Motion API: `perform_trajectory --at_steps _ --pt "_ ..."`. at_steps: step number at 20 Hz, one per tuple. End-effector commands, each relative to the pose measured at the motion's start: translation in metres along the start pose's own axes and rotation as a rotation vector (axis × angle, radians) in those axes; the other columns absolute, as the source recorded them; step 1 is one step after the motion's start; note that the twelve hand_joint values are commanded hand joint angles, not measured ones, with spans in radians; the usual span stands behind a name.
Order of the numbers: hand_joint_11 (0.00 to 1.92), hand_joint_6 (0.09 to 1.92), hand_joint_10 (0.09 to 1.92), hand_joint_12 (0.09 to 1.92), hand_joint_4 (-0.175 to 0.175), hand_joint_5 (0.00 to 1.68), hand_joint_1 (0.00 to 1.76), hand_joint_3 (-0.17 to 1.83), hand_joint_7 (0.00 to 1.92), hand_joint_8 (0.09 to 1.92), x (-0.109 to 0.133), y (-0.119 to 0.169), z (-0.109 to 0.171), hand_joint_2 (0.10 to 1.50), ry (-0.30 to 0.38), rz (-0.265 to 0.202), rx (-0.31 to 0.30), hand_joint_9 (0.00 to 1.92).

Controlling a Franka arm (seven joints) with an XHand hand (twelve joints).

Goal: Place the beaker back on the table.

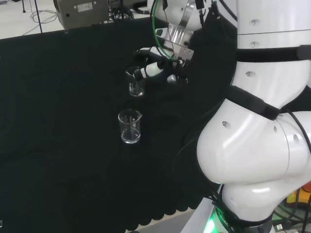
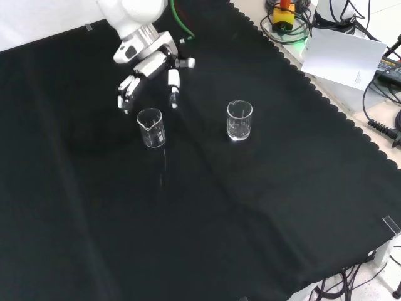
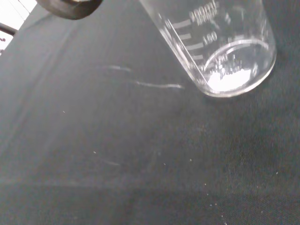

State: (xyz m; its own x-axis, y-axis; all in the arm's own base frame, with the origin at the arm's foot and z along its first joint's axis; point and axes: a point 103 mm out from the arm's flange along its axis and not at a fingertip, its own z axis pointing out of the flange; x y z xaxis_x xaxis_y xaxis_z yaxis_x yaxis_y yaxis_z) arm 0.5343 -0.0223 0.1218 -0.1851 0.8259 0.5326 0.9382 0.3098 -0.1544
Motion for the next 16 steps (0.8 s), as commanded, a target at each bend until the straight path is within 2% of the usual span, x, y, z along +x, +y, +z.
perform_trajectory --at_steps 1,11,16 --pt "0.00 0.09 0.80 1.26 -0.095 0.16 0.70 -0.17 0.00 0.33 0.018 -0.053 -0.040 0.85 -0.037 0.030 -0.057 0.00" --pt "0.00 0.09 0.84 1.28 -0.093 0.16 0.69 -0.17 0.00 0.46 0.046 -0.126 -0.076 0.86 -0.100 0.094 -0.110 0.01" --pt "0.00 0.09 0.85 1.28 -0.092 0.17 0.69 -0.17 0.00 0.54 0.059 -0.149 -0.084 0.87 -0.120 0.116 -0.127 0.02"
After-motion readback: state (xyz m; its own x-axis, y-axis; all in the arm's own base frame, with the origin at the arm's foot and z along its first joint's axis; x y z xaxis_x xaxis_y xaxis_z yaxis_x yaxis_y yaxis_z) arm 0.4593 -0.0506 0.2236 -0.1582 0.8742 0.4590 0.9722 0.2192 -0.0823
